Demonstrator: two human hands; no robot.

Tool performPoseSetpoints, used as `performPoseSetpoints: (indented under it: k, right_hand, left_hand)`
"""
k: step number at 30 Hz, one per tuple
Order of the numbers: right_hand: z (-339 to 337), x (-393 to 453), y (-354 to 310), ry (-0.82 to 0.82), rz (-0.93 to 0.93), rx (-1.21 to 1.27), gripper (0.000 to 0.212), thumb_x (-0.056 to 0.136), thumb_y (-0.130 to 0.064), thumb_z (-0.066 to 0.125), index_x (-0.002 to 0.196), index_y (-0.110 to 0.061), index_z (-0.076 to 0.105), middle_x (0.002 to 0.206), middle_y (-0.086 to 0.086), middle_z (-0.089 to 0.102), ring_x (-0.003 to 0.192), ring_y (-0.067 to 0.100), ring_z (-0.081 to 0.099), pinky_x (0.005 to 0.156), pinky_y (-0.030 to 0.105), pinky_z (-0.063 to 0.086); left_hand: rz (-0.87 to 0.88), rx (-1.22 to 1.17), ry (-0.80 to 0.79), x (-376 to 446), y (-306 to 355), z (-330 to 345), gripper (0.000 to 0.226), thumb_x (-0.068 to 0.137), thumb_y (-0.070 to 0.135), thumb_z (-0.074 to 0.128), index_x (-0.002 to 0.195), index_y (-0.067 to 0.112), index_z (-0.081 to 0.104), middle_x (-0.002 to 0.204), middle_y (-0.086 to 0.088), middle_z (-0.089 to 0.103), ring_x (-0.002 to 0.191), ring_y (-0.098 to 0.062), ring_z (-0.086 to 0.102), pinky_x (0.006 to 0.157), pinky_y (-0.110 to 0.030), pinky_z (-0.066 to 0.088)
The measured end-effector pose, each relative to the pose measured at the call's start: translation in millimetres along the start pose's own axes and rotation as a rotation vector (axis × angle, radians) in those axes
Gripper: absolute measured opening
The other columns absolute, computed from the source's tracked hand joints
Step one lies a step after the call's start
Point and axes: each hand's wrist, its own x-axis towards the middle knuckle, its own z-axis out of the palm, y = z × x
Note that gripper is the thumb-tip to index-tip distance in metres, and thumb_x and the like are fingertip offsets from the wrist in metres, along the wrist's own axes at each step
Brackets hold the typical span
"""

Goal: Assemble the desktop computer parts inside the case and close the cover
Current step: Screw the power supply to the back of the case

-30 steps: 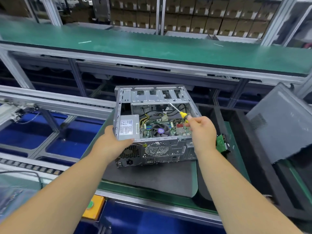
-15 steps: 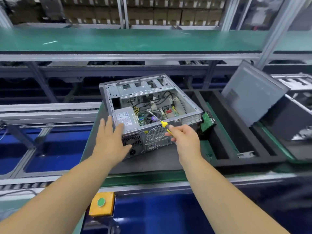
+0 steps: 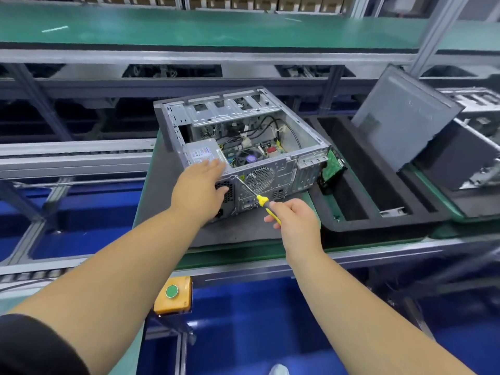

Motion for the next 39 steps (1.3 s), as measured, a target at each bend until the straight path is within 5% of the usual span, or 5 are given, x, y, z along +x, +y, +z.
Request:
performPoseSetpoints:
  k: [10,25,34,39]
  right_hand:
    - [10.0,-3.9,8.1,0.022,0.021,-0.074,0.025,0.081,-0.04,0.065,0.081,-0.015,0.059,0.071,-0.008,0.073,0.068,0.013,0.057,0.075,0.039,0.05]
    - [15.3,-6.2,4.9,0.037,0.039,-0.089,0.024,0.081,-0.041,0.062,0.083,-0.017,0.06,0.07,-0.009,0.073,0.067,0.012,0.057,0.066,0.032,0.044]
    - [28.2,-6.2,-5.1,-0.1,0.272,-0.076,0.02,0.101,-0.03,0.041,0.097,-0.017,0.057,0.057,0.001,0.069,0.042,0.011,0.035,0.046,0.025,0.031]
    - [33.7,-12.0,-10.9,-0.2,0.219,-0.03,0.033,0.095,-0.039,0.06,0.092,-0.007,0.05,0.053,-0.004,0.06,0.034,0.007,0.031,0.042,0.021,0.027]
  left_hand:
    - [-0.023,-0.042,0.024,0.4,-3.1,7.4,0.064,0.089,0.034,0.067,0.147,0.022,0.042,0.153,-0.001,0.039,0.143,-0.024,0.032,0.117,-0.036,0.023]
    - [-0.054,-0.056,0.063,-1.4,3.7,3.6,0.06,0.091,0.045,0.062,0.143,0.021,0.047,0.15,-0.001,0.043,0.142,-0.023,0.034,0.114,-0.035,0.023]
    - [-0.083,-0.031,0.083,1.9,3.8,6.7,0.05,0.094,0.036,0.06,0.142,0.023,0.05,0.148,0.0,0.047,0.139,-0.023,0.038,0.112,-0.035,0.029]
    - [-0.07,-0.011,0.09,2.9,4.0,8.3,0.048,0.094,0.034,0.06,0.139,0.021,0.053,0.146,-0.002,0.049,0.136,-0.025,0.043,0.109,-0.039,0.033]
